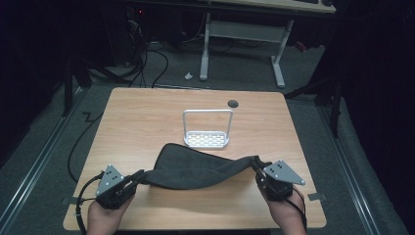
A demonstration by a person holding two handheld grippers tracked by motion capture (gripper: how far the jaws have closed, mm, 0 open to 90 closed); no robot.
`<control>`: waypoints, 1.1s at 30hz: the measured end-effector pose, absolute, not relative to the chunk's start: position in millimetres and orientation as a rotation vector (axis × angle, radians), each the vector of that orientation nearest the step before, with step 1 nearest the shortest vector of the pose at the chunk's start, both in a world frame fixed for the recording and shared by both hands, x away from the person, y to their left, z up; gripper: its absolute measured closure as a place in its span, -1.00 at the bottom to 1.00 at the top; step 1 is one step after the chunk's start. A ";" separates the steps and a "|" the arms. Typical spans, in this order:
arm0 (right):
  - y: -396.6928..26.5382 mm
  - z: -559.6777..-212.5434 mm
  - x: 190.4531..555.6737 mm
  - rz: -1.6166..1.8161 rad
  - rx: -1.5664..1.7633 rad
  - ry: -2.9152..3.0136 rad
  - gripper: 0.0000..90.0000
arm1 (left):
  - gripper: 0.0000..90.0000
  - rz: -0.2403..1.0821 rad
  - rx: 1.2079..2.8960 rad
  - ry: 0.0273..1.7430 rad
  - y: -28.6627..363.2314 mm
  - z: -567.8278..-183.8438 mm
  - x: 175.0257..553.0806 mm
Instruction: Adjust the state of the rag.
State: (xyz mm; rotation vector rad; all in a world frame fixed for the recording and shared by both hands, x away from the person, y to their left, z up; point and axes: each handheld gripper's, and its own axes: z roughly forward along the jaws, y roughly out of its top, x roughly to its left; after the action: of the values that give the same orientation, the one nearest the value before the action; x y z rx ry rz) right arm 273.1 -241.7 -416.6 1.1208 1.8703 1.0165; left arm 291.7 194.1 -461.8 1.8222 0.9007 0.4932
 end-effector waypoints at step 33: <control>-225.4 -510.2 345.5 0.856 1.321 2.061 0.90 | 0.84 0.344 2.011 1.056 187.0 -522.2 318.2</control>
State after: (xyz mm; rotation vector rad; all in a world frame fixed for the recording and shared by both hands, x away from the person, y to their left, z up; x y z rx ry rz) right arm 345.5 -225.4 -510.2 1.3209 2.0607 0.8563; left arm 318.2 187.0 -522.2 2.0111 1.0561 0.3437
